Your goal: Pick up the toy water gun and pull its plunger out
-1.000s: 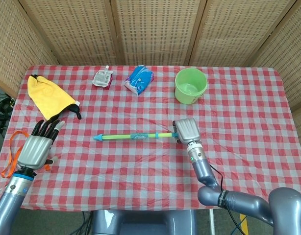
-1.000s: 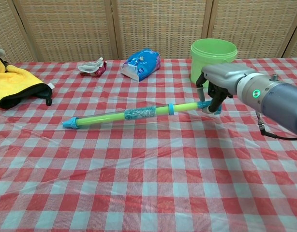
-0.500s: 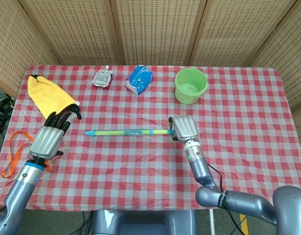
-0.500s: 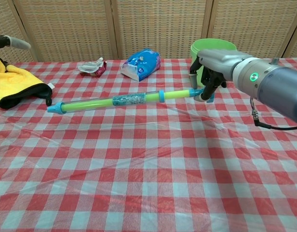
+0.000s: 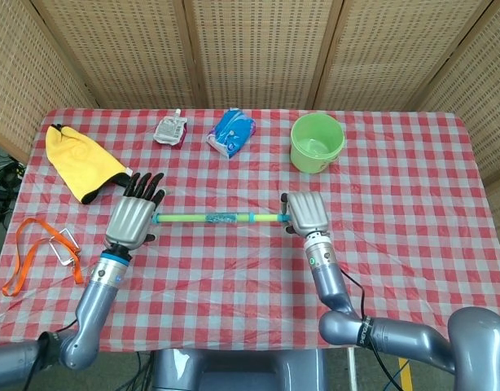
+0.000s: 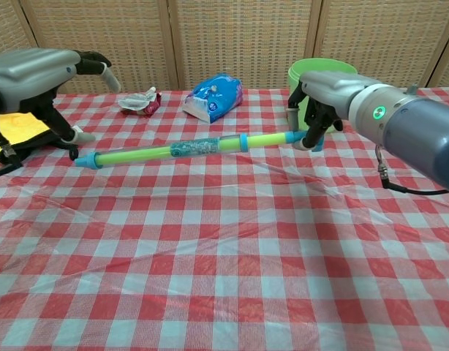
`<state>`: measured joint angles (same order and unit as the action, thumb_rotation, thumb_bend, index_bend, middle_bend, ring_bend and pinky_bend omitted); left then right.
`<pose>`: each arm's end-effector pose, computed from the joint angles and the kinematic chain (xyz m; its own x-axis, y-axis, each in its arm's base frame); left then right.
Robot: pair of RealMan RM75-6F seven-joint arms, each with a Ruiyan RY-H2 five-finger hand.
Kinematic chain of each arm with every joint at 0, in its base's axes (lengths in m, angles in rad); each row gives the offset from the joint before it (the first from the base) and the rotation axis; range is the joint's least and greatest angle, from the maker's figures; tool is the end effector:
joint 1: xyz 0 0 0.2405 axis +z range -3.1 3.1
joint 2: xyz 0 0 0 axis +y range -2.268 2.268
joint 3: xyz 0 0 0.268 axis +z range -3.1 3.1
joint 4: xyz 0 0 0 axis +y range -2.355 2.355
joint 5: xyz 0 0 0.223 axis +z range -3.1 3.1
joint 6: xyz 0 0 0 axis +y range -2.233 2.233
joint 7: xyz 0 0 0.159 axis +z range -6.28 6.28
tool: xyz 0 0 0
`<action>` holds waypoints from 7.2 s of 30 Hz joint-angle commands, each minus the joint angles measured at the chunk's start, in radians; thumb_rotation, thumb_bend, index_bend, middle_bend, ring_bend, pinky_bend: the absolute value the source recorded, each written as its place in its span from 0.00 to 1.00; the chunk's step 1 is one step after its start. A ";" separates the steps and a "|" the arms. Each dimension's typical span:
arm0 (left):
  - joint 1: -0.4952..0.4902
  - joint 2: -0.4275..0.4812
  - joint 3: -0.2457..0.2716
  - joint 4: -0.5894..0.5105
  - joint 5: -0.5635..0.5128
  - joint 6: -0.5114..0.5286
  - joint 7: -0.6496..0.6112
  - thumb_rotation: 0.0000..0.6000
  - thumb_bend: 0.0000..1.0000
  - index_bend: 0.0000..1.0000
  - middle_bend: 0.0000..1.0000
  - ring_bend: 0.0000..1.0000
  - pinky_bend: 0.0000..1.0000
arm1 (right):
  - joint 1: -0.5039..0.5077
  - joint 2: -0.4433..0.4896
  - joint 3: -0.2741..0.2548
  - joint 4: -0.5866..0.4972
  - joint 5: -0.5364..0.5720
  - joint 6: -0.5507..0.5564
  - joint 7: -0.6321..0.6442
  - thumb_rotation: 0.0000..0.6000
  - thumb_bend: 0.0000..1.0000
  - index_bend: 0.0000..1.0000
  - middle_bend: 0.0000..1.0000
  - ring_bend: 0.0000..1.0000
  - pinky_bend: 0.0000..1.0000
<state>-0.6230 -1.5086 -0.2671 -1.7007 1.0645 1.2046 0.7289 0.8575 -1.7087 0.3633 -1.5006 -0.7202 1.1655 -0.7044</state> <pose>-0.1407 0.3485 0.0174 0.5327 0.0348 0.8456 0.8252 -0.2429 -0.5099 -0.0948 -0.3978 -0.0370 0.3827 -0.1644 0.9091 -0.9215 -0.1384 0.3629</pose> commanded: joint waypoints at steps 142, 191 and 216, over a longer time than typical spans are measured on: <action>-0.129 -0.367 -0.002 0.295 -0.262 0.017 0.007 1.00 0.21 0.43 0.00 0.00 0.00 | 0.025 -0.010 -0.008 -0.065 0.025 0.079 -0.003 1.00 0.54 0.80 1.00 0.98 0.74; -0.061 -0.300 0.008 0.245 -0.156 0.103 -0.026 1.00 0.52 0.54 0.00 0.00 0.00 | 0.007 0.001 0.012 -0.028 0.003 0.107 0.018 1.00 0.54 0.80 1.00 0.98 0.74; -0.013 -0.232 0.026 0.207 -0.102 0.125 -0.056 1.00 0.54 0.55 0.00 0.00 0.00 | -0.023 0.026 0.025 0.017 0.028 0.118 0.022 1.00 0.54 0.80 1.00 0.98 0.74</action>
<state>-0.6365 -1.7413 -0.2415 -1.4930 0.9621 1.3294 0.6734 0.8347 -1.6827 0.3881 -1.4844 -0.6932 1.2827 -0.6822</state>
